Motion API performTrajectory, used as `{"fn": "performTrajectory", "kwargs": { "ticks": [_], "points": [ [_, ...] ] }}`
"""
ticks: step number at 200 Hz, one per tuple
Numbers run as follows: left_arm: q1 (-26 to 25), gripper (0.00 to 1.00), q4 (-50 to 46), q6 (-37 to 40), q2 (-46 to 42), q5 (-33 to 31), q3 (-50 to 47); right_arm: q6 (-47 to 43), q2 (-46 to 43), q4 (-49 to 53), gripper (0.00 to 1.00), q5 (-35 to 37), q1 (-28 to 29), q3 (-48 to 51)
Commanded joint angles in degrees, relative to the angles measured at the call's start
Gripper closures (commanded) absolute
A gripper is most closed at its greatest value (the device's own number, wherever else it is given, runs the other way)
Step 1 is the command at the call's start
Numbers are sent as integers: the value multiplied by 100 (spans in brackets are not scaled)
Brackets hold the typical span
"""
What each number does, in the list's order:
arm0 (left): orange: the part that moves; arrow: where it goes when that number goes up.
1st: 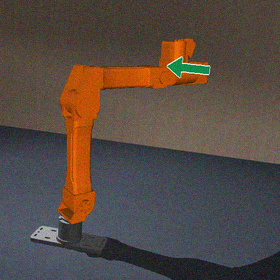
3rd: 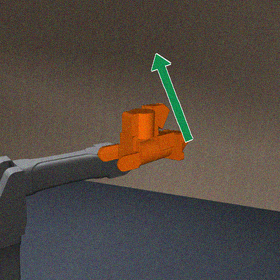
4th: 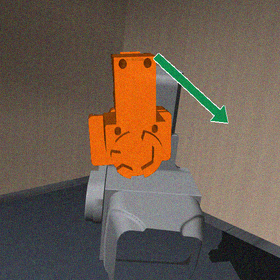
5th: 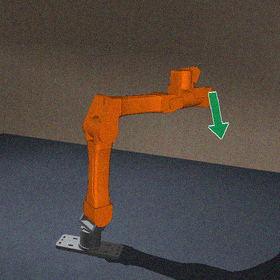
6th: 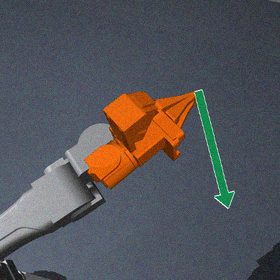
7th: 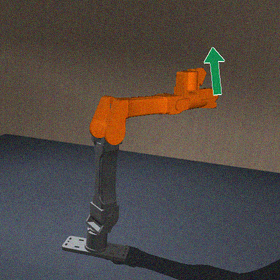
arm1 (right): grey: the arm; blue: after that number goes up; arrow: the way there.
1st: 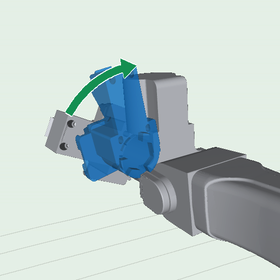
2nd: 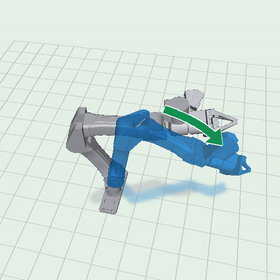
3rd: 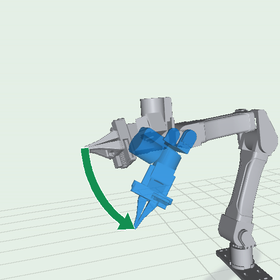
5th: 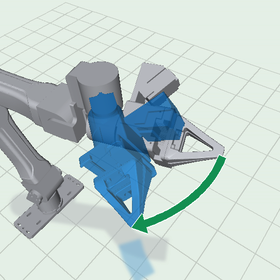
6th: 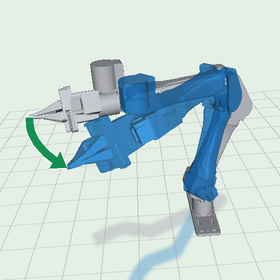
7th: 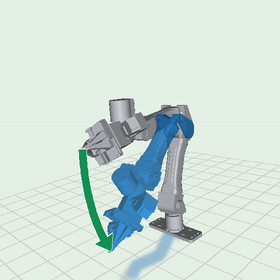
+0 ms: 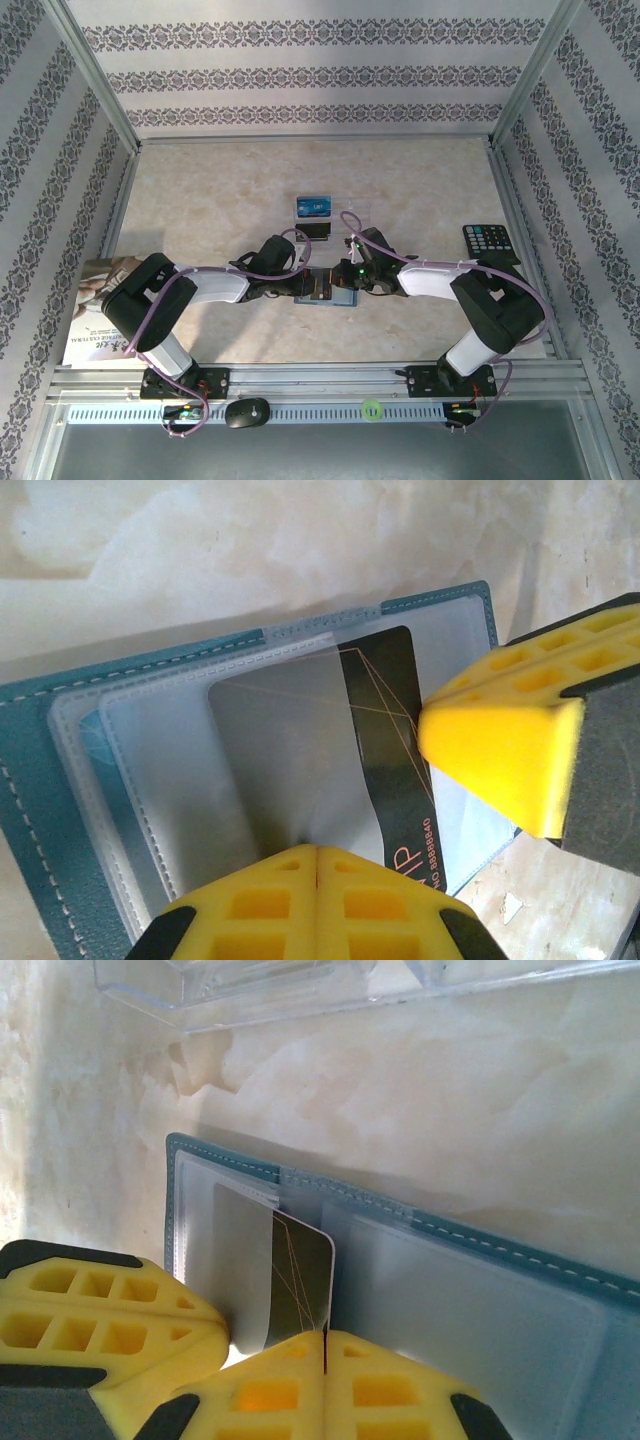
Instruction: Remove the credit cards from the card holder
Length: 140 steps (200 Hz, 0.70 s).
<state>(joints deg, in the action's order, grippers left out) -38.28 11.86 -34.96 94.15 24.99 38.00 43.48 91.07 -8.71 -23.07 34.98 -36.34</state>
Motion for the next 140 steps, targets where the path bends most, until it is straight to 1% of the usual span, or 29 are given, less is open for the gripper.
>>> {"fn": "performTrajectory", "kwargs": {
  "ticks": [1,10,17,37,53,65,72,100,117,140],
  "points": [
    [-6,100,-289,13,106,-113,-39,-83,87,-30,95,-249,-32,-35],
    [-11,100,-283,10,141,-102,-26,-60,150,-71,87,-275,-27,-55],
    [-6,100,-277,7,154,-92,-21,-55,193,-77,82,-292,-17,-79],
    [5,100,-280,31,181,-59,0,-24,282,-89,74,-293,-7,-92],
    [1,100,-280,44,200,-39,14,-11,371,-141,73,-349,8,-85],
    [5,100,-280,43,198,-33,15,45,427,-244,76,-401,16,-76],
    [5,100,-277,42,205,-29,12,61,447,-272,82,-409,19,-75],
    [12,100,-292,49,184,-9,4,55,359,-219,100,-253,-8,-26],
    [39,100,-316,50,158,-8,-18,-6,71,-76,100,82,-89,108],
    [59,100,-290,46,107,5,-49,-118,-570,197,100,432,-344,355]
  ]
}}
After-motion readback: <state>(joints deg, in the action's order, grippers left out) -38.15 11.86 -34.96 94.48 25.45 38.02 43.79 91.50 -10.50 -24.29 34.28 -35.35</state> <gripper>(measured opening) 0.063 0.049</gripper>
